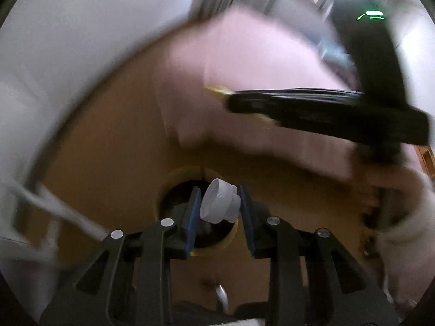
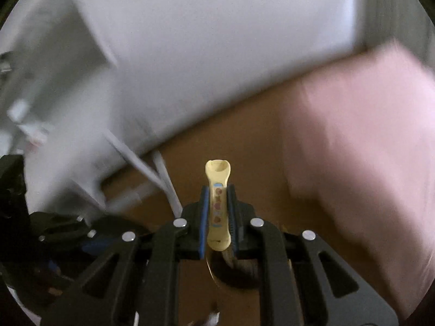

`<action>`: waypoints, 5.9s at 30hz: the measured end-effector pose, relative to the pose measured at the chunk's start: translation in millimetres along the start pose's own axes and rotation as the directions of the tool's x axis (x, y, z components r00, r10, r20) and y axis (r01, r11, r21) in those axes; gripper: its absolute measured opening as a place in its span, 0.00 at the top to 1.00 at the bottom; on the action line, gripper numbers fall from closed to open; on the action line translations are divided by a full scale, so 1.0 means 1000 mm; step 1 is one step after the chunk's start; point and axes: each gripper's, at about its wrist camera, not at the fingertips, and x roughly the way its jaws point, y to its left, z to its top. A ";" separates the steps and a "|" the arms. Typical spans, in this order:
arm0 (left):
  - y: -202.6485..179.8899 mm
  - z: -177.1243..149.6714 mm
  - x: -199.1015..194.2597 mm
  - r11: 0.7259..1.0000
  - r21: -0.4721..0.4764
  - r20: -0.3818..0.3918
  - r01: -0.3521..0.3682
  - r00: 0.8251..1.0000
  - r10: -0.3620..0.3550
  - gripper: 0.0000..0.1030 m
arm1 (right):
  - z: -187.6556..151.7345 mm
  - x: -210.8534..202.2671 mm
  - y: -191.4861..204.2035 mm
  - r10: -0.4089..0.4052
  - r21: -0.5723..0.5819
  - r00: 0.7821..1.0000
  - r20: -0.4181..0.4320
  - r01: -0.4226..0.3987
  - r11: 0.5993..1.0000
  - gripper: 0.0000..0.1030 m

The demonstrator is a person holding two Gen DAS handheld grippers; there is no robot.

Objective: Collect trash
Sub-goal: 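Carry cap and yellow spoon to the black bin and open both tools, then move both open tools back to the desk, then grasp the pink snack box with left tool while right tool grasps the toothpaste tube, then carry pink box and toothpaste tube to the black bin and open both tools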

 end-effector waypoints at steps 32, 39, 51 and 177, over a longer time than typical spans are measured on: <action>-0.023 0.011 -0.174 0.949 0.059 0.551 -0.309 0.803 0.227 0.06 | 0.023 -0.059 0.012 -0.431 0.087 0.796 0.426 0.438 0.895 0.07; 0.120 -0.081 -0.315 0.741 -0.378 0.471 -0.555 0.573 0.671 0.06 | 0.067 -0.040 0.137 -0.048 -0.133 0.889 0.455 0.121 0.984 0.07; 0.301 -0.207 -0.402 0.393 -0.749 0.083 -0.534 0.512 0.855 0.06 | 0.120 0.040 0.424 0.310 -0.637 0.913 0.264 -0.076 0.767 0.07; 0.051 -0.015 -0.240 0.937 0.012 0.441 -0.350 0.842 0.309 0.56 | 0.114 -0.082 0.190 0.370 -0.399 0.899 0.235 -0.257 0.880 0.82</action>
